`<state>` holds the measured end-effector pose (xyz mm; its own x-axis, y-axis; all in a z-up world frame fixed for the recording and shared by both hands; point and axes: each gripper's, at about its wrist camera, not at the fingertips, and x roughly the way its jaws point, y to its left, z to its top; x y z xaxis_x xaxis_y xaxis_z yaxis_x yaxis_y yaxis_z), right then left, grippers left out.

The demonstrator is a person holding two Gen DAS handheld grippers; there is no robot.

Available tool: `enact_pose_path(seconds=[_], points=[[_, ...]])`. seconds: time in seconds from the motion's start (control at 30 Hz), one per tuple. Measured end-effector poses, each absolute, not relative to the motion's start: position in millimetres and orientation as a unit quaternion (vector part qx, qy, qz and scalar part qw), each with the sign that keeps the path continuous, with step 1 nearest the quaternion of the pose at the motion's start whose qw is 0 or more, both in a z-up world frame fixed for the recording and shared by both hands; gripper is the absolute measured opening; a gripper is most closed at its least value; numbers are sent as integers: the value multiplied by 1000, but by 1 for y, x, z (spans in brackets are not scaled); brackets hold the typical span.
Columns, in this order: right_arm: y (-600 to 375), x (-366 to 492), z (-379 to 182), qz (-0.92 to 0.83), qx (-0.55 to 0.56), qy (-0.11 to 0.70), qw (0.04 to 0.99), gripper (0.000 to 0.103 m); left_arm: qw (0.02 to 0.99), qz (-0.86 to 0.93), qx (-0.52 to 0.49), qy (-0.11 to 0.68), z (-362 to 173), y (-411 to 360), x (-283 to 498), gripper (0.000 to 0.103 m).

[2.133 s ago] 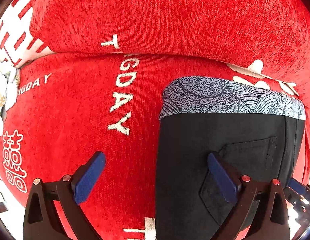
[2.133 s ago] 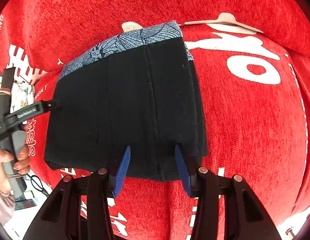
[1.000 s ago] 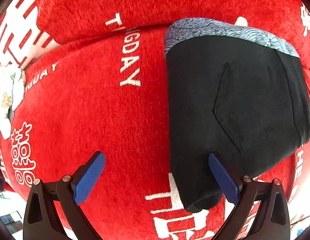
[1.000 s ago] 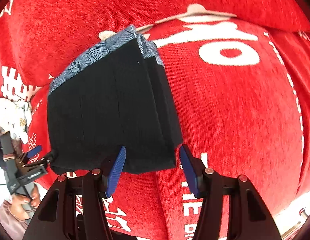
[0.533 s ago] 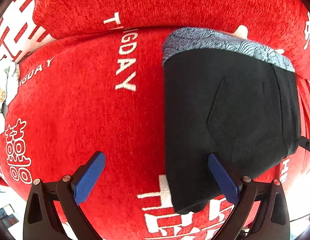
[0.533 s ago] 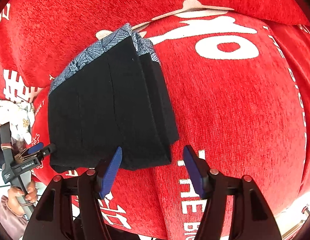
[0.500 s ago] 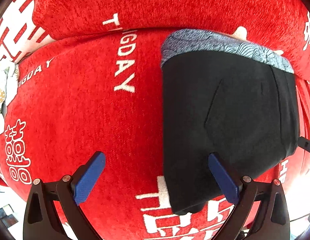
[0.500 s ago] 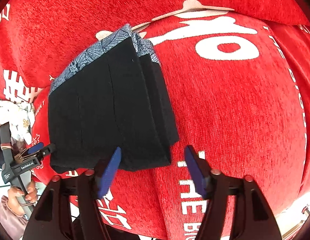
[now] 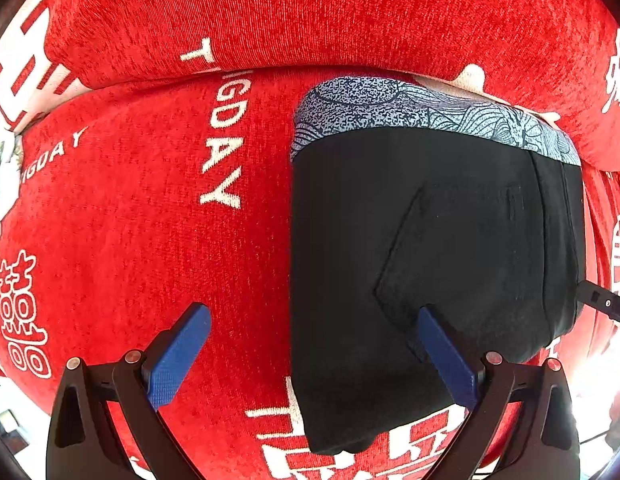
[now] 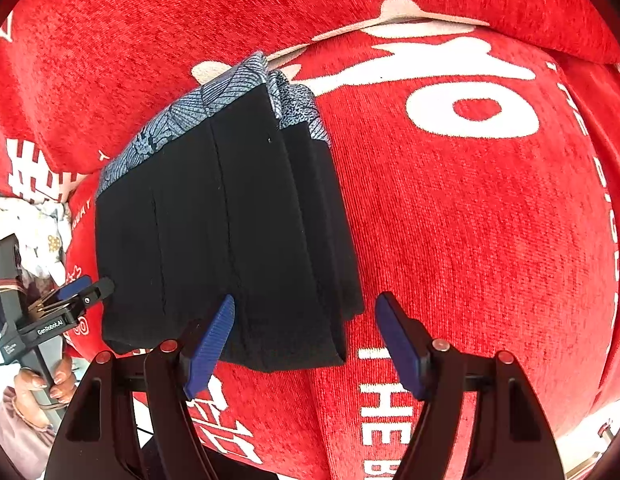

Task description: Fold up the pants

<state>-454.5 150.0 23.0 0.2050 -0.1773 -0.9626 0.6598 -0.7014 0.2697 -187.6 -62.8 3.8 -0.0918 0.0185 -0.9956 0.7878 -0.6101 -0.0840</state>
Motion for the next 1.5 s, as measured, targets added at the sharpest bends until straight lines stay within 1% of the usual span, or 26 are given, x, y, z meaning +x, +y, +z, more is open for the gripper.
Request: enact_pose_path(seconds=[0.37, 0.5, 0.57, 0.63, 0.9, 1.03, 1.23, 1.4, 1.43, 1.47, 1.5], points=[[145, -463, 13, -586, 709, 155, 359, 77, 263, -660, 597, 374, -14, -78, -200, 103], [145, -473, 7, -566, 726, 111, 374, 77, 247, -661, 576, 413, -16, -91, -198, 103], [142, -483, 0, -555, 736, 87, 378, 80, 229, -660, 571, 431, -21, -97, -199, 103], [141, -491, -5, -547, 741, 73, 381, 80, 207, -652, 571, 453, -29, -103, -199, 103], [140, -508, -30, -498, 768, 32, 402, 80, 166, -654, 557, 485, -50, -103, -207, 103], [137, -508, -41, -476, 774, 17, 418, 82, 155, -664, 551, 481, -55, -100, -225, 103], [124, -509, -48, -449, 772, 29, 449, 83, 154, -675, 544, 475, -65, -101, -238, 103], [127, -517, -59, -440, 786, -22, 434, 83, 163, -675, 541, 474, -68, -101, -241, 103], [127, -516, -59, -443, 787, -23, 428, 80, 163, -676, 541, 473, -58, -101, -225, 101], [127, -515, -56, -450, 786, -14, 424, 76, 165, -678, 538, 473, -54, -96, -226, 98], [128, -514, -54, -452, 785, -11, 423, 73, 169, -683, 535, 469, -48, -94, -225, 92]])
